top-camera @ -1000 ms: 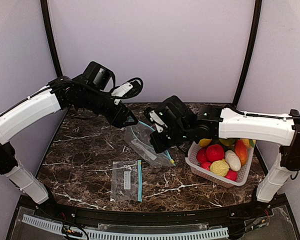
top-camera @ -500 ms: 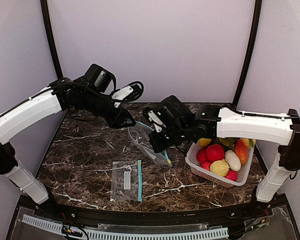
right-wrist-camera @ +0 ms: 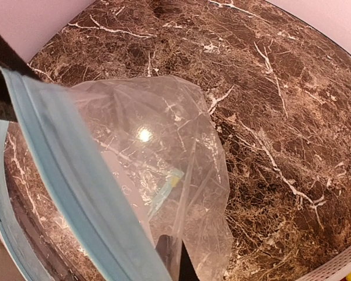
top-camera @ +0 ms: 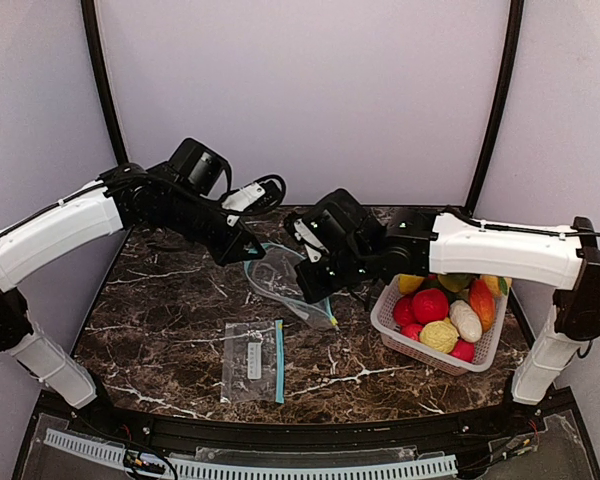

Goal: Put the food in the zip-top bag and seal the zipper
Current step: Pass from the right arm to the left

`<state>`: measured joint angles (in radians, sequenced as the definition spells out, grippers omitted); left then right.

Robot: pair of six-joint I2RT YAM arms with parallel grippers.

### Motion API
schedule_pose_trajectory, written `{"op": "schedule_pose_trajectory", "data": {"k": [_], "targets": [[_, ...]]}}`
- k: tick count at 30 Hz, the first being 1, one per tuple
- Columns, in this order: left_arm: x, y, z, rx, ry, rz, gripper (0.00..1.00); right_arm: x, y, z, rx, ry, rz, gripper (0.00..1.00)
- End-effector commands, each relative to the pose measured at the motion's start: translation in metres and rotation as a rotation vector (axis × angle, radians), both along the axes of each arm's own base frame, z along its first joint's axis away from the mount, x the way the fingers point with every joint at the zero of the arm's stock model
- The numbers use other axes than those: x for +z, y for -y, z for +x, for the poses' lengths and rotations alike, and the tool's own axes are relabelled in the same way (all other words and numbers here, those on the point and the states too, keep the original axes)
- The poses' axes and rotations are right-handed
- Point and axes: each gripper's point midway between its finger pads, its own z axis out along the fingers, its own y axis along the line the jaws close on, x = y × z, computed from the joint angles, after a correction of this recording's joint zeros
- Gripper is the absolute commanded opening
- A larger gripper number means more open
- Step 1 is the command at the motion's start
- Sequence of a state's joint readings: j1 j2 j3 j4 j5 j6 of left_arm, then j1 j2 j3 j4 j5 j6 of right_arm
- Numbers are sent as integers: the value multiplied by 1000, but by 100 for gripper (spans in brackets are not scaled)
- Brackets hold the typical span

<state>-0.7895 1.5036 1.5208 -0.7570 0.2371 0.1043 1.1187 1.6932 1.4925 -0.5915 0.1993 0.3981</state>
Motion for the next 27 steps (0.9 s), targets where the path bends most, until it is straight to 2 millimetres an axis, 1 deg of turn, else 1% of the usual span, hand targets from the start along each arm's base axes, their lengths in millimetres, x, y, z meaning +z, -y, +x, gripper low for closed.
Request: {"op": "schedule_pose_trajectory", "data": {"k": [1, 2, 4, 8, 11, 15, 17, 19, 22, 25, 26, 27], "targets": [[8, -8, -8, 26, 3, -26, 1, 7, -3, 5, -16, 4, 19, 2], [8, -9, -7, 43, -2, -31, 1, 8, -4, 4, -12, 4, 23, 8], [6, -12, -4, 71, -1, -25, 1, 12, -6, 2, 5, 3, 39, 22], [6, -18, 4, 130, 17, -11, 1, 30, -10, -6, 54, 11, 112, 49], [4, -21, 10, 153, 20, -3, 1, 47, -12, -14, 94, 19, 176, 66], [0, -29, 23, 208, -18, -17, 1, 68, -7, -22, 122, 38, 251, 82], [1, -34, 31, 229, -23, -30, 1, 75, -1, -23, 113, 51, 270, 86], [3, -39, 40, 250, -14, -38, 1, 79, 8, -21, 87, 66, 270, 88], [6, -50, 56, 289, 9, -47, 1, 74, 29, -10, 5, 73, 233, 89], [9, -60, 70, 323, 37, -58, 1, 66, 57, 3, -86, 74, 169, 89], [6, -66, 75, 343, 42, -52, 1, 64, 69, 7, -122, 75, 144, 89], [9, -68, 80, 354, 60, -64, 1, 62, 81, 12, -160, 77, 114, 89]]}}
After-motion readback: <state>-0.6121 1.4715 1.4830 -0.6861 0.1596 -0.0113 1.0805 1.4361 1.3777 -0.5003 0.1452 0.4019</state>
